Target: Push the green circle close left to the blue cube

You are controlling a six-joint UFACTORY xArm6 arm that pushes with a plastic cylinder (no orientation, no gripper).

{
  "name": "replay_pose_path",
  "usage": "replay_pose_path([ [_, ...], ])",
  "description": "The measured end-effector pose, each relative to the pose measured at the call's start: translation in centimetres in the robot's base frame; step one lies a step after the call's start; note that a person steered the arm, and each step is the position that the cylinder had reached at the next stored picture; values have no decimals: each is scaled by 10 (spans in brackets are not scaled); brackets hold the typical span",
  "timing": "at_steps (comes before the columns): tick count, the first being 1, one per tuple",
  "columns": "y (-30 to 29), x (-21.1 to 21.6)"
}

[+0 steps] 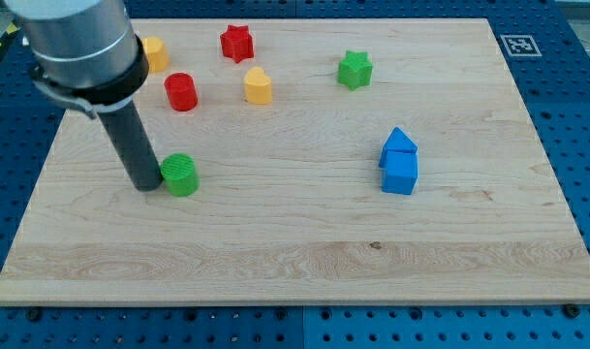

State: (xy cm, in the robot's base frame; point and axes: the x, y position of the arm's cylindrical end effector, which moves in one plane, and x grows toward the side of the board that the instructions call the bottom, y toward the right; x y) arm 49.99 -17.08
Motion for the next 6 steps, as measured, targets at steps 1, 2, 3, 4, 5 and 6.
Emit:
replay_pose_path([
  [1, 0, 1],
  [2, 9, 1],
  [3, 10, 1],
  [4, 10, 1],
  [5, 17, -1],
  [6, 18, -4],
])
